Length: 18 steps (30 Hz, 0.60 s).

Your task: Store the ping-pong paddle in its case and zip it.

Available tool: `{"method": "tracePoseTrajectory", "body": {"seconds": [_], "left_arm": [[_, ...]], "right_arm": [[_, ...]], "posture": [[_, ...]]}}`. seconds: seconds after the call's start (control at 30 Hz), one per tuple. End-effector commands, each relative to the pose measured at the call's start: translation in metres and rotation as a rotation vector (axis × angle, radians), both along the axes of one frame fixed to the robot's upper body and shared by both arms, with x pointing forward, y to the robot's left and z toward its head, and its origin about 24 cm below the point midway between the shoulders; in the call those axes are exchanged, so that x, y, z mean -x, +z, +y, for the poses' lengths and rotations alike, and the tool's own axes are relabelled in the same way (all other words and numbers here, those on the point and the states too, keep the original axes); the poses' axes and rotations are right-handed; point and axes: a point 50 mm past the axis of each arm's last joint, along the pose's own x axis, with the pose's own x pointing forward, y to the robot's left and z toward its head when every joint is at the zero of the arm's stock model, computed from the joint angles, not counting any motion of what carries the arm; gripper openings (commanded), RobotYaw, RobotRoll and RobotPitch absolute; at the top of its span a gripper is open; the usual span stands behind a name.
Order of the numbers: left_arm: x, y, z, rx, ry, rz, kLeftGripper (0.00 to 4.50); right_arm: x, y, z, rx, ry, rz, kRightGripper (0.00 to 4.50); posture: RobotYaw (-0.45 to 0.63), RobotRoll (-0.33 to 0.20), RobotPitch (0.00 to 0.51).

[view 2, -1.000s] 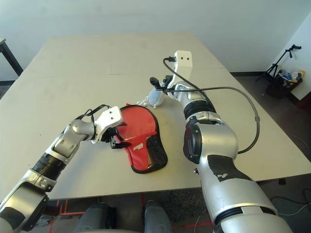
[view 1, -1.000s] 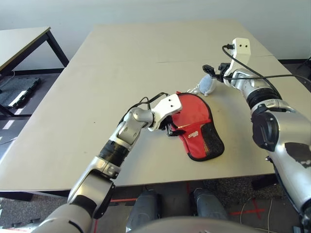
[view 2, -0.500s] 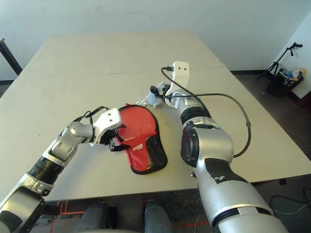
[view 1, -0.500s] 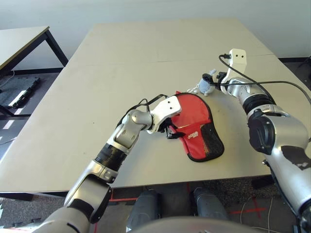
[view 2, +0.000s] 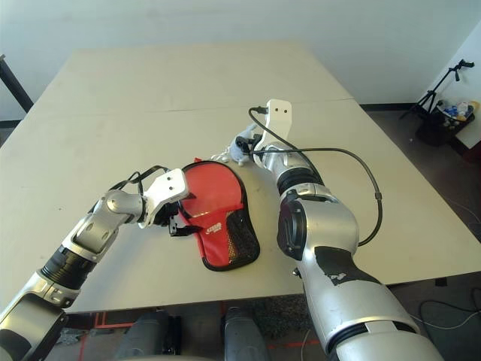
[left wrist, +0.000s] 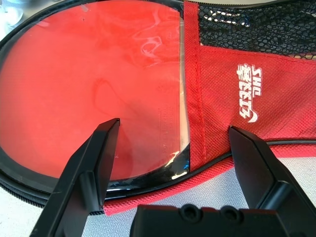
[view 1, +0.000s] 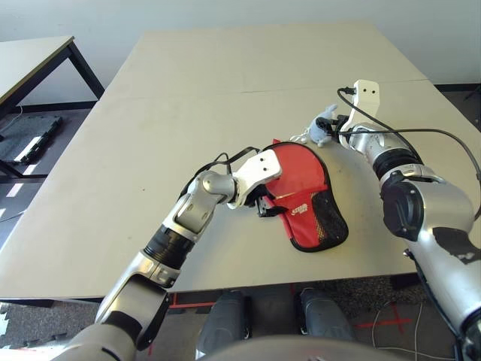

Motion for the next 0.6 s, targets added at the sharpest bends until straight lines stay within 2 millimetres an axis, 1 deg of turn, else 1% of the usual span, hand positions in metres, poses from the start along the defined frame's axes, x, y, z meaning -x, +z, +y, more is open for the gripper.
{"method": "tracePoseTrajectory", "body": {"seconds": [0.03,0.07,0.13,0.2,0.27,0.37,0.6], "left_arm": [[0.010,-0.025,-0.001,-0.065,-0.017,0.102,4.50],[0.010,-0.025,-0.001,-0.064,-0.018,0.103,4.50],[0.010,-0.025,-0.002,-0.063,-0.020,0.104,4.50],[0.010,-0.026,-0.003,-0.063,-0.020,0.106,4.50],[0.010,-0.027,-0.004,-0.064,-0.021,0.108,4.50],[0.009,-0.028,-0.005,-0.066,-0.024,0.111,4.50],[0.007,-0.030,-0.009,-0.066,-0.035,0.115,4.50]], "right_arm": [[0.003,-0.008,-0.009,-0.014,-0.032,0.029,1.22],[0.004,-0.008,-0.012,-0.014,-0.038,0.027,0.91],[0.005,-0.008,-0.018,-0.010,-0.042,0.023,0.44],[0.006,-0.008,-0.024,0.003,-0.040,0.022,0.15],[0.007,-0.007,-0.030,0.030,-0.031,0.021,0.13],[0.010,-0.005,-0.045,0.085,-0.008,0.017,0.12],[0.018,0.009,-0.081,0.179,0.036,0.014,0.12]], "posture": [[0.03,0.000,0.089],[0.03,0.000,0.089],[0.03,0.000,0.088],[0.02,0.000,0.087],[0.02,0.000,0.086],[0.01,0.000,0.085],[-0.01,0.000,0.080]]}}
